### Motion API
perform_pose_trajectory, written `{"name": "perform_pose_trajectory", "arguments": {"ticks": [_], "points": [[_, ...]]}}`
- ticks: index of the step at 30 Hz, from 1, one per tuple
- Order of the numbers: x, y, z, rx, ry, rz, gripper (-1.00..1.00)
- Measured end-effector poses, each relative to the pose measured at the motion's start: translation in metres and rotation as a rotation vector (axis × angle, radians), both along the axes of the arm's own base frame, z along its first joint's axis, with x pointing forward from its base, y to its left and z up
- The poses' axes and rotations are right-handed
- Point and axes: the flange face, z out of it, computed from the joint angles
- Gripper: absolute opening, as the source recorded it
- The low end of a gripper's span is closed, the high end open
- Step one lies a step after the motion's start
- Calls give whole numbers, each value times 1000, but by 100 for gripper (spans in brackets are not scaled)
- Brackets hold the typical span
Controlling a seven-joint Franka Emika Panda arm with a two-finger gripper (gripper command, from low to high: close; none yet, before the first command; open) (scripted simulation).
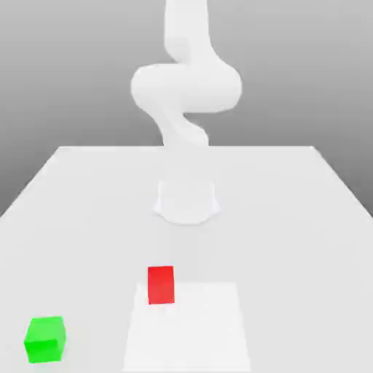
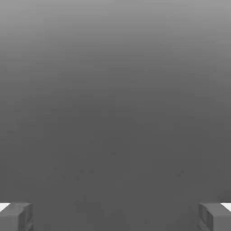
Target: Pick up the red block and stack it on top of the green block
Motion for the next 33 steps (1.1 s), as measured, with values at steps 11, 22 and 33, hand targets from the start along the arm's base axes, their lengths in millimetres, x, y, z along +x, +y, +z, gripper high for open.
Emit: {"name": "perform_pose_trajectory", "arguments": {"ticks": [11, 22, 33], "points": [[37, -31, -275, -40, 415, 34, 0], [-37, -44, -495, -19, 721, 80, 0], [-38, -44, -510, -19, 723, 80, -100]]}}
